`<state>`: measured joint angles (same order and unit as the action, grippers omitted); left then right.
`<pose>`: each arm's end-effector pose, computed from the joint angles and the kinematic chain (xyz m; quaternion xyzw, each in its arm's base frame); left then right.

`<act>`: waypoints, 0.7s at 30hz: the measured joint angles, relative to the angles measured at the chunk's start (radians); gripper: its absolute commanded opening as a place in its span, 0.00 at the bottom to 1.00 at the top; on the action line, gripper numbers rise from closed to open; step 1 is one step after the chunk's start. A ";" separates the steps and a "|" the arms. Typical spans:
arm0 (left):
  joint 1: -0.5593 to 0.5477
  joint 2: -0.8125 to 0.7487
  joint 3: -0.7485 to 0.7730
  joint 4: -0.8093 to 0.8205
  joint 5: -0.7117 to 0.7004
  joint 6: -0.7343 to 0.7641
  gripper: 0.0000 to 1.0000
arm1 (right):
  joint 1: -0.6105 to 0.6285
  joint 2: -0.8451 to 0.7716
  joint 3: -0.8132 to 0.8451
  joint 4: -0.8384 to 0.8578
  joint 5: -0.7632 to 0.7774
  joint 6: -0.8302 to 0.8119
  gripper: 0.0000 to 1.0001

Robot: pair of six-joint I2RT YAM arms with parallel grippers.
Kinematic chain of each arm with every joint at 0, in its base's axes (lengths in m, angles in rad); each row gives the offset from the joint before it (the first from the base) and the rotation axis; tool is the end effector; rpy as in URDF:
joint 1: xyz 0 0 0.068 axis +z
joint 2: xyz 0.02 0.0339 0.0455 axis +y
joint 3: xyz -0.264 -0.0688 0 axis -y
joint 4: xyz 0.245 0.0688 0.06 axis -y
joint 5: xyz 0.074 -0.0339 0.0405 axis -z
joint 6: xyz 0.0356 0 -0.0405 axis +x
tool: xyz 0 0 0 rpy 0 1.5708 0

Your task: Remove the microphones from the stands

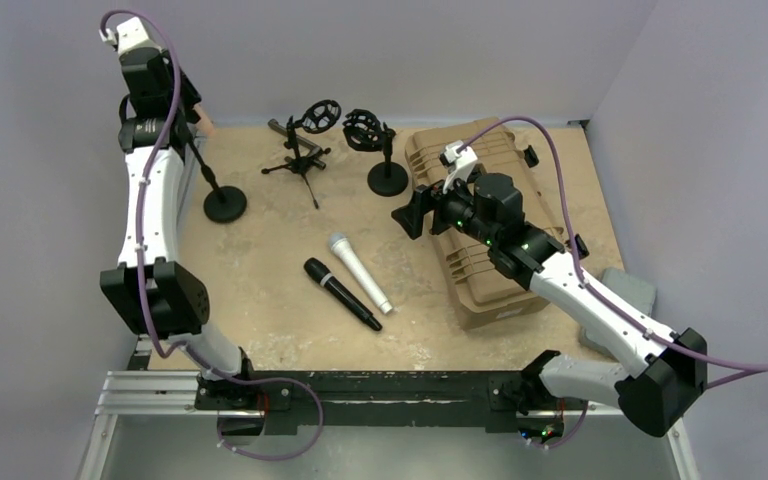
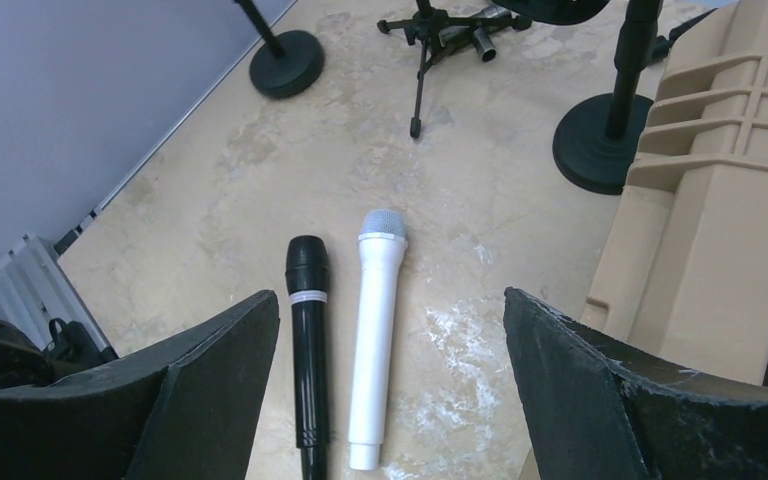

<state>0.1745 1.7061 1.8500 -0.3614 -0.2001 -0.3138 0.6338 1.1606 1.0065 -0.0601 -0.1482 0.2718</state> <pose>0.3886 0.0757 0.4461 -0.2482 0.7377 0.0343 0.6270 0.2167 0.1658 0.3541 -0.1855 0.7555 0.3256 0.5375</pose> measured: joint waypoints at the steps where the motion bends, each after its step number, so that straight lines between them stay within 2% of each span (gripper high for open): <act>1: 0.000 -0.033 -0.024 -0.012 -0.006 0.000 0.00 | 0.000 0.002 0.000 0.000 0.000 0.000 0.81; 8: -0.030 -0.261 -0.172 -0.127 -0.092 -0.048 0.00 | 0.000 0.012 0.006 0.001 -0.001 0.001 0.81; 16: -0.247 -0.456 -0.305 -0.220 -0.280 -0.088 0.00 | 0.000 0.035 0.007 0.002 -0.005 0.008 0.80; 21: -0.289 -0.557 -0.412 -0.281 -0.370 -0.171 0.00 | 0.000 0.036 0.007 0.008 -0.005 0.017 0.80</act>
<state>-0.1143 1.1488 1.4376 -0.6426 -0.5705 -0.4843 0.6338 1.1965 1.0138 -0.0525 -0.1528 0.2890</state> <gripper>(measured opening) 0.378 0.801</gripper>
